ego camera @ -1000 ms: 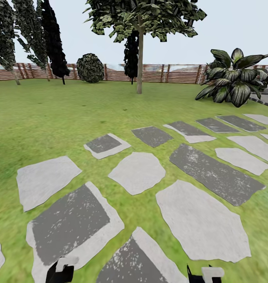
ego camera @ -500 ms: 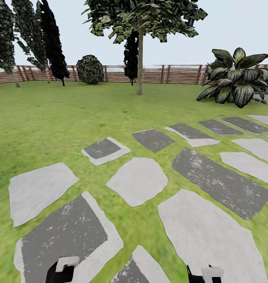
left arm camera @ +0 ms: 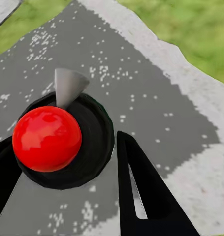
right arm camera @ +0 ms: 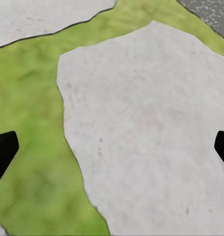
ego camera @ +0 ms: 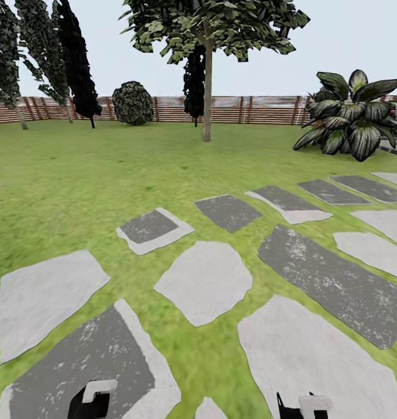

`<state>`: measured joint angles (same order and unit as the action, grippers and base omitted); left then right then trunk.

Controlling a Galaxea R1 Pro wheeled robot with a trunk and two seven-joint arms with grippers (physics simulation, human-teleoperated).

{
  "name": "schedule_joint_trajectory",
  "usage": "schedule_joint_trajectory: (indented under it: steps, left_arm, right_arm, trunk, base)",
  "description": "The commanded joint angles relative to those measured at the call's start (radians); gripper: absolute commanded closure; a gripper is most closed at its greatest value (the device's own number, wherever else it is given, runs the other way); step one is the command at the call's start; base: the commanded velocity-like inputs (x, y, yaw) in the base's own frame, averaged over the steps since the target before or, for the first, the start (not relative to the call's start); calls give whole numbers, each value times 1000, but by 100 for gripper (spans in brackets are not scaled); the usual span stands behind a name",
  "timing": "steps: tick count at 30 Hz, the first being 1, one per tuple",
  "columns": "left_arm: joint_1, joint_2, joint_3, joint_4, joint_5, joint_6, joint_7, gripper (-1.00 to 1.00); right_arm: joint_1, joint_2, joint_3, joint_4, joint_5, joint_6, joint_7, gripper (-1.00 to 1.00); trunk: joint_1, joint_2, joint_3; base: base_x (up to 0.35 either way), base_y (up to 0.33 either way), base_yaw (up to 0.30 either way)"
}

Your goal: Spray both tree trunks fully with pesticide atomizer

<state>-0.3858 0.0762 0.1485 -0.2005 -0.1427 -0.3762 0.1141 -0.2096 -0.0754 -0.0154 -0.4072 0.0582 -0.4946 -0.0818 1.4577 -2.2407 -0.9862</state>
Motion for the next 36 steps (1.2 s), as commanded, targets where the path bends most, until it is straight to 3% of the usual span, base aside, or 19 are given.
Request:
schedule_joint_trajectory:
  steps: [1, 36]
  left_arm:
    - [-1, 0, 5, 1, -11, -3, 4, 100]
    - [-1, 0, 5, 1, -11, -4, 4, 100]
  right_arm:
    - [-1, 0, -1, 1, 6, -2, -4, -100]
    - [-1, 0, -3, -1, 6, -5, -5, -100]
  trunk:
    - [0, 0, -1]
    - [0, 0, -1]
  base:
    - [339, 0, 0]
    - [339, 0, 0]
